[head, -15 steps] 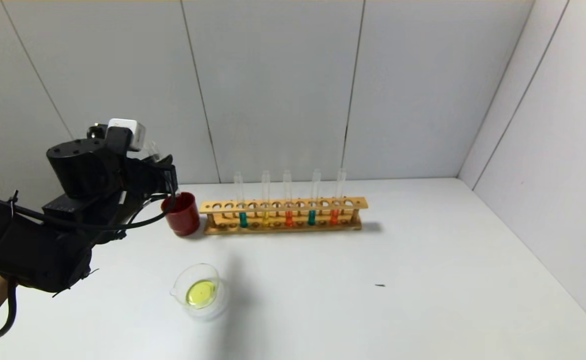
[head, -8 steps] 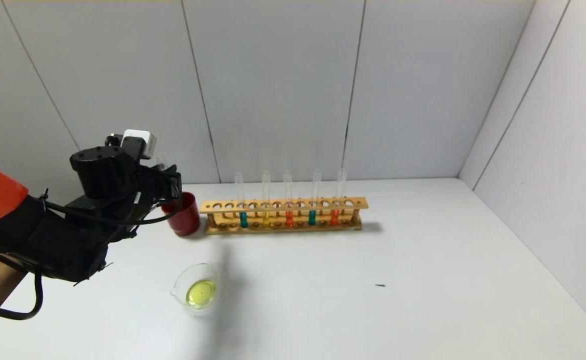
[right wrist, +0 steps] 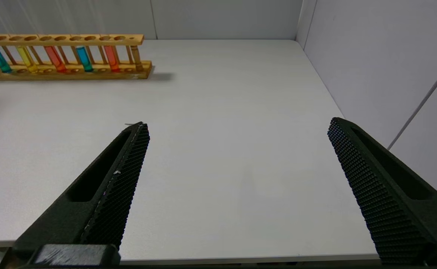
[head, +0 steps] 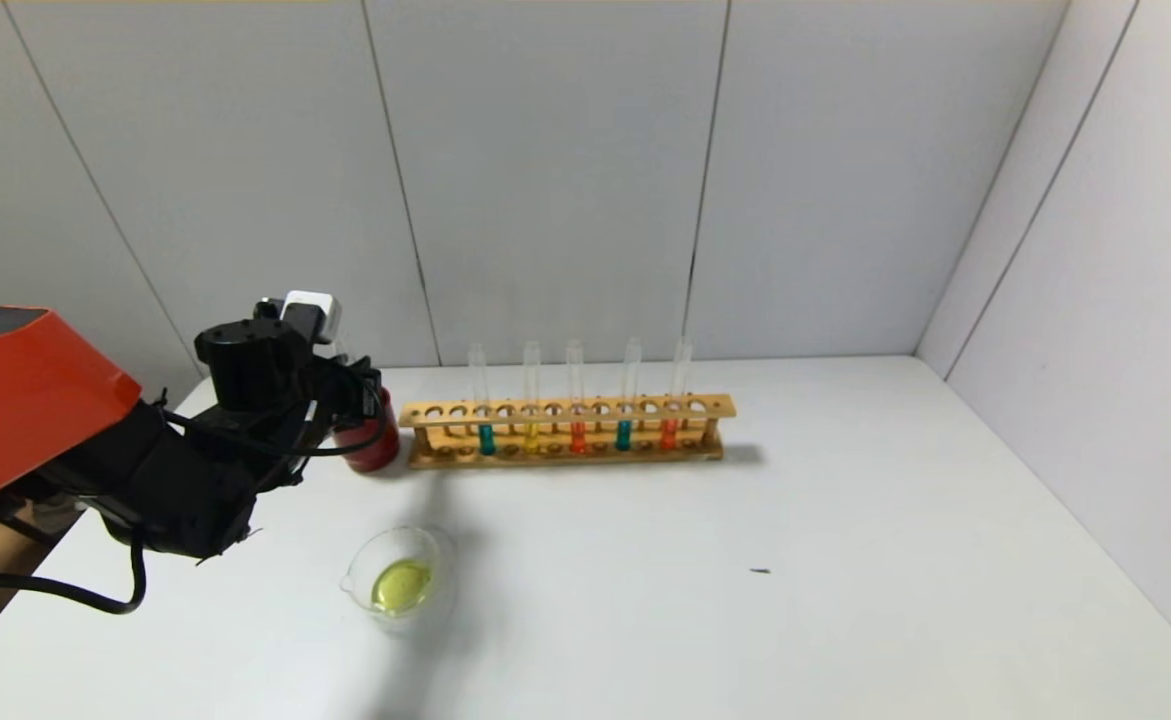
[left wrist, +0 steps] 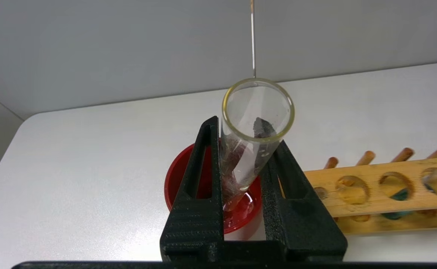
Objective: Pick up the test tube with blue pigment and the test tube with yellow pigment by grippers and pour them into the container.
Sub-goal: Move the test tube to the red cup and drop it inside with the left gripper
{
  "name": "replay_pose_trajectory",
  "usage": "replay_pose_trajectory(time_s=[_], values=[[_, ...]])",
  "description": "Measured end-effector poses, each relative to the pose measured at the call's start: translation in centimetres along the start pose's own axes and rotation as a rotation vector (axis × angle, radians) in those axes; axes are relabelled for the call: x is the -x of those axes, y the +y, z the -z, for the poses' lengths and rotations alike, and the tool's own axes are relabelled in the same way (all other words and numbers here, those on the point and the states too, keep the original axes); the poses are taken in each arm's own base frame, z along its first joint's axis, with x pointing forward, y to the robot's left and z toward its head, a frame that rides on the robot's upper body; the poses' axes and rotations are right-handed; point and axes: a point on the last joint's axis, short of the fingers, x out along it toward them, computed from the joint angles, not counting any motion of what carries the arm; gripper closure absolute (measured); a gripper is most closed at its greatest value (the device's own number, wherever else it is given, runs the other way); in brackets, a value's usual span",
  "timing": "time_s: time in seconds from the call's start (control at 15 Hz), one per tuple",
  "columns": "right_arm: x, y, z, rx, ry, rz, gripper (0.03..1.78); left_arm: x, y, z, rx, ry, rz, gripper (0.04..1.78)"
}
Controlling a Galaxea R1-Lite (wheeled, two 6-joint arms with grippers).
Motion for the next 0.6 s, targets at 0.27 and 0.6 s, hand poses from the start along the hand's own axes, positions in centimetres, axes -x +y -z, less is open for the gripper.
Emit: replay_pose_trajectory(time_s=[0.27,0.6], values=[[0.0,0.0,0.0,0.000,0.000,0.000,0.06,-1.5,0.2,0.8,-0.002,0.015,-0.012,1.49],[0.0,0.0,0.0,0.000,0.000,0.000,0.06,-2.5,0.7,1.4,-0.002,0.035,-0.023,1.38]])
